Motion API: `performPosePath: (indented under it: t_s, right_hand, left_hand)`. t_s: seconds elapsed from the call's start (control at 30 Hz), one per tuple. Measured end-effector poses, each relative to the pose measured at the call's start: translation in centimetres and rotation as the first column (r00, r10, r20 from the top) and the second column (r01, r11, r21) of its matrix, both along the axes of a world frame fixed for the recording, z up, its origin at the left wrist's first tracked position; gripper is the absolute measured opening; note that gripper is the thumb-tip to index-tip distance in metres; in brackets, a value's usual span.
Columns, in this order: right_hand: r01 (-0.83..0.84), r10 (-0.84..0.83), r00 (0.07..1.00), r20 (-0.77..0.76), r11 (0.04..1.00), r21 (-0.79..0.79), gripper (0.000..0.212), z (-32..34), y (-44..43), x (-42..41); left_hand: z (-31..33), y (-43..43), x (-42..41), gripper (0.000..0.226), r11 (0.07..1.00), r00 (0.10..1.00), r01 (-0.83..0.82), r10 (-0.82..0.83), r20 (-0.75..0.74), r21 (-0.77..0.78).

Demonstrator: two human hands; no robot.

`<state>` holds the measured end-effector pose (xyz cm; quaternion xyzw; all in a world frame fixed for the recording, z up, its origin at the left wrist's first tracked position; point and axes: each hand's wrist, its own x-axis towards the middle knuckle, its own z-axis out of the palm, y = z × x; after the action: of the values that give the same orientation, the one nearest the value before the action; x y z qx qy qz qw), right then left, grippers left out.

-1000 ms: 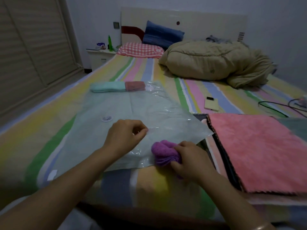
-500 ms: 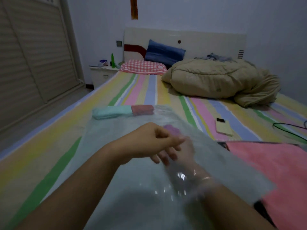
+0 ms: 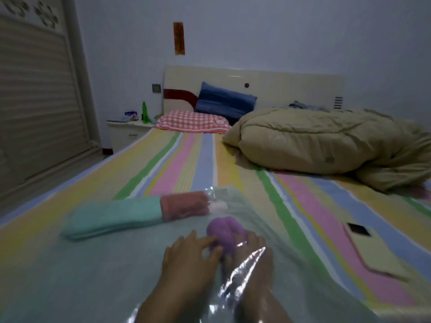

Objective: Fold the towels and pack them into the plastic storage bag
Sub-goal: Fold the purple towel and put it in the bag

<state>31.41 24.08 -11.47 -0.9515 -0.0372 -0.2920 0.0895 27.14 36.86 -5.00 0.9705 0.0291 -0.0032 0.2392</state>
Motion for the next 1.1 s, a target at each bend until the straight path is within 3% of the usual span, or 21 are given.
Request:
performPosePath:
  t_s: [0.13,0.23,0.3,0.4,0.47,0.53,0.57,0.67,0.8,0.9,1.0,1.07,1.1]
  right_hand:
    - [0.069,-0.069,0.998,-0.005,0.998,-0.013,0.036,-0.5,2.0,7.7]
    - [0.097,-0.099,0.985,-0.143,0.995,-0.022,0.03,0.2,2.6,12.2]
    - [0.036,-0.042,0.997,-0.068,0.996,-0.08,0.026,0.5,2.5,14.6]
    - [-0.201,0.194,0.979,-0.069,0.971,-0.127,0.038,0.5,2.3,16.5]
    - [-0.233,0.23,0.972,-0.04,0.956,-0.178,0.042,-0.3,2.1,16.9]
    - [-0.199,0.187,0.98,-0.073,0.957,-0.211,0.05,-0.6,2.1,16.1]
    - [-0.16,0.141,0.985,-0.102,0.964,-0.211,0.056,-0.9,2.4,15.4]
    - [-0.018,-0.005,0.994,-0.107,0.977,-0.212,0.054,-1.7,3.5,12.4]
    - [0.061,-0.042,0.997,0.068,0.95,-0.306,0.046,-1.3,5.0,10.3]
    - [0.164,-0.207,0.967,-0.148,0.952,-0.256,0.039,0.2,5.7,10.5]
    - [0.261,-0.34,0.919,-0.202,0.905,-0.337,0.039,-0.3,6.7,12.7]
    - [0.269,-0.323,0.909,-0.262,0.937,-0.223,0.041,0.8,7.3,12.9]
    - [0.228,-0.256,0.944,-0.21,0.963,-0.146,0.041,0.6,7.2,13.3]
  left_hand:
    - [-1.0,0.2,0.0,0.05,0.999,0.999,0.034,-0.033,-0.033,0.031]
    - [-0.8,0.1,0.1,0.049,0.999,0.998,0.045,-0.046,-0.033,-0.019]
    - [-0.5,0.2,0.2,0.045,0.996,0.996,0.064,-0.067,-0.06,-0.056]
    - [-0.8,0.9,0.3,0.042,0.993,0.998,0.043,-0.047,-0.043,-0.107]
    - [-1.3,1.3,0.4,0.05,0.991,1.0,0.014,-0.013,0.012,-0.131]
    - [-1.9,1.6,0.7,0.074,0.985,0.993,-0.019,0.039,0.114,-0.171]
    - [-2.1,1.6,0.8,0.075,0.985,0.988,-0.048,0.072,0.137,-0.166]
    - [-2.0,1.8,0.9,0.05,0.985,0.974,-0.168,0.17,0.151,-0.025]
    - [-2.1,1.8,0.9,0.054,0.955,0.955,-0.287,0.278,0.107,0.076]
    - [-2.9,1.8,1.0,0.064,0.941,0.95,-0.306,0.311,-0.016,0.143]
    - [-3.9,1.5,1.1,0.065,0.943,0.957,-0.264,0.283,-0.069,0.204]
    - [-4.2,1.6,1.2,0.065,0.944,0.957,-0.256,0.278,-0.086,0.208]
    - [-4.3,1.6,1.2,0.064,0.944,0.956,-0.254,0.278,-0.092,0.212]
